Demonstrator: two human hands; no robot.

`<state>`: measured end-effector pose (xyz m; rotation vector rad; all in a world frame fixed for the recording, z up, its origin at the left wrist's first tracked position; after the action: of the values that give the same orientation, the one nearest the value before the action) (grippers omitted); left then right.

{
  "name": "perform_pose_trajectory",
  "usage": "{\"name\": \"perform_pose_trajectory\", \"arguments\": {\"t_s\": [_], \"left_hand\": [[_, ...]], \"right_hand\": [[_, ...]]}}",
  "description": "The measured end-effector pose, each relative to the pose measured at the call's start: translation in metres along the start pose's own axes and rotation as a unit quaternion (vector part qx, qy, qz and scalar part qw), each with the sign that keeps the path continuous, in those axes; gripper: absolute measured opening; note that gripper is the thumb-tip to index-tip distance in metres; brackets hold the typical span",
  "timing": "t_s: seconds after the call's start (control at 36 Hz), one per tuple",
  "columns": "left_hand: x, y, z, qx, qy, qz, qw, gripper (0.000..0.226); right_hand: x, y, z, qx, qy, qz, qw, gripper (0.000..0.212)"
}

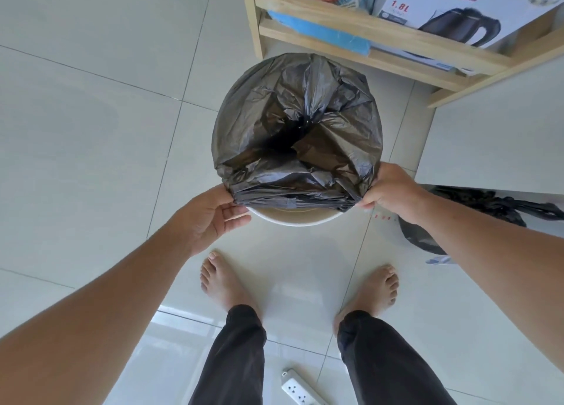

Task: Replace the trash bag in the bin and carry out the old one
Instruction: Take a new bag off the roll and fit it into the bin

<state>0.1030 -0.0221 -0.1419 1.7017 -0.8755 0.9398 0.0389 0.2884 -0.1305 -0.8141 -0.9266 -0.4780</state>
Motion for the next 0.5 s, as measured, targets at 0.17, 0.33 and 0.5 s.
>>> {"name": "perform_pose_trajectory", "arguments": {"t_s": [0.17,0.33,0.5], "left_hand": [[0.008,-0.019,0.015,-0.167,0.060,-0.060,0.982,0.030],[0.008,-0.011,0.023,-0.415,0.169,-0.112,0.887,0.026],[0.001,-0.007,0.004,-0.280,0.213,-0.120,0.928,0.037]], "right_hand": [[-0.002,-0.010,-0.008,0.076,-0.003,0.012,0.997,0.027],[0.000,-0.025,-0.008,0.135,-0.008,0.023,0.991,0.040],[-0.001,-0.019,-0.008,0.118,0.008,0.020,0.993,0.038]]}}
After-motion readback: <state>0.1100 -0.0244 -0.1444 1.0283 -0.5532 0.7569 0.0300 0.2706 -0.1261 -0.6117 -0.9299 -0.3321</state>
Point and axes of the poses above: each hand's wrist, its own x-axis away from the middle knuckle, its own z-axis out of the back of the hand, y = z × x, the point moved 8 cm from there along -x, towards the middle knuckle, and after that the axes turned 3 degrees about -z, right-handed, at the moved point
